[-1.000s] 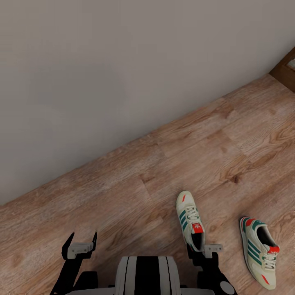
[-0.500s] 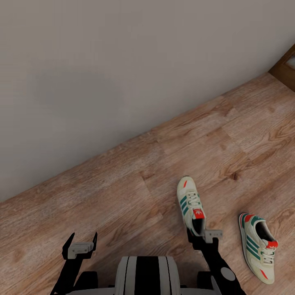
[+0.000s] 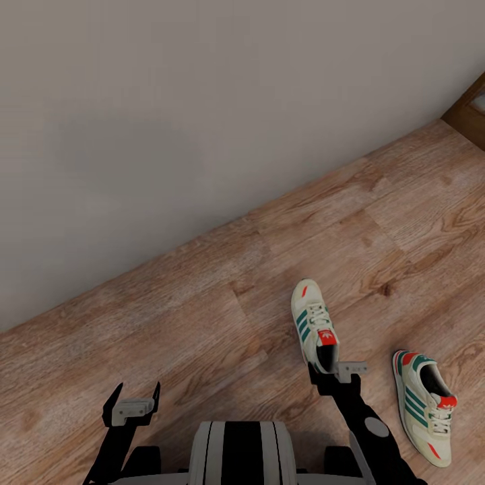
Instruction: Pick up the two gym shoes and the two sandals from the corridor floor and place them onto the hallstand (shoe rack) in the corridor, making sure they are on the rack and not on the floor. Arrange them so the two gym shoes are next to each other and the two sandals are next to each other.
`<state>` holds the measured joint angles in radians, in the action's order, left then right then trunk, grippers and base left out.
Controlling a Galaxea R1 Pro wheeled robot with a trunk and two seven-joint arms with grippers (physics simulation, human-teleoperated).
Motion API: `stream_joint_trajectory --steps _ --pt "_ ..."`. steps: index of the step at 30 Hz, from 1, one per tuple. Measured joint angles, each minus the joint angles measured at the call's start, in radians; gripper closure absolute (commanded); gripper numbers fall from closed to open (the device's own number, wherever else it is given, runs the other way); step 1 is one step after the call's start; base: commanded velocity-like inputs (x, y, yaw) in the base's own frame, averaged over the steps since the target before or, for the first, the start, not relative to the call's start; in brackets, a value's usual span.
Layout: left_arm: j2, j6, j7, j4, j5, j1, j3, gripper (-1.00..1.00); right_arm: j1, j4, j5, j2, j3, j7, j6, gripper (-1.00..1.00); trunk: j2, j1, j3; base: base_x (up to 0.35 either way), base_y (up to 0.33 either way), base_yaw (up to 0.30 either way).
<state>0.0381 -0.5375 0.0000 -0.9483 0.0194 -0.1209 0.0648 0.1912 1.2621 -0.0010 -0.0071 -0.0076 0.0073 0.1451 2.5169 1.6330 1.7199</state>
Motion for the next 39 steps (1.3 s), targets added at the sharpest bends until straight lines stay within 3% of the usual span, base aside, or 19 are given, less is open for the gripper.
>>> stream_joint_trajectory --steps 5,7,8,10,12,18,23,31,39 --pt "-0.001 0.0 0.0 -0.001 0.0 0.0 -0.002 -1.0 0.0 0.005 0.001 0.002 0.0 -0.001 0.034 1.0 0.0 0.0 0.0 0.0 0.0 0.0" --pt "-0.002 0.0 -0.001 -0.001 0.0 0.0 -0.004 -1.0 -0.001 0.008 0.001 0.002 -0.001 -0.001 0.076 1.0 0.0 0.0 0.0 0.0 0.0 0.0" --pt "-0.002 0.002 -0.001 -0.007 0.0 0.0 -0.015 -1.0 -0.001 0.01 0.001 0.003 -0.001 -0.001 0.146 1.0 0.0 0.0 0.0 0.0 0.0 0.0" --pt "-0.003 0.016 -0.001 -0.024 0.0 0.0 -0.027 -1.0 -0.001 0.011 0.001 0.004 -0.002 -0.001 0.171 1.0 0.0 0.0 0.0 0.0 0.0 0.0" --pt "-0.003 0.055 -0.001 -0.058 -0.001 0.001 -0.042 -1.0 -0.001 0.011 0.001 0.004 -0.002 -0.001 0.184 1.0 0.0 0.0 0.0 0.0 0.0 0.0" --pt "-0.004 0.322 -0.001 -0.249 -0.001 0.003 -0.121 -1.0 -0.004 0.011 0.003 0.004 -0.002 -0.001 0.195 1.0 0.0 0.0 0.0 0.0 0.0 0.0" --pt "-0.005 0.445 -0.001 -0.344 -0.004 0.003 -0.139 -1.0 -0.006 0.011 0.006 0.005 -0.002 -0.001 0.196 1.0 0.0 0.0 0.0 0.0 0.0 0.0" --pt "-0.006 0.588 -0.001 -0.504 -0.005 0.003 -0.141 -1.0 -0.009 0.011 0.003 0.006 -0.001 -0.001 0.196 1.0 0.0 0.0 0.0 0.0 0.0 0.0" --pt "-0.005 0.636 -0.001 -0.558 -0.003 0.002 -0.141 -1.0 -0.009 0.011 0.002 0.003 -0.002 -0.001 0.197 1.0 0.0 0.0 0.0 0.0 0.0 0.0"
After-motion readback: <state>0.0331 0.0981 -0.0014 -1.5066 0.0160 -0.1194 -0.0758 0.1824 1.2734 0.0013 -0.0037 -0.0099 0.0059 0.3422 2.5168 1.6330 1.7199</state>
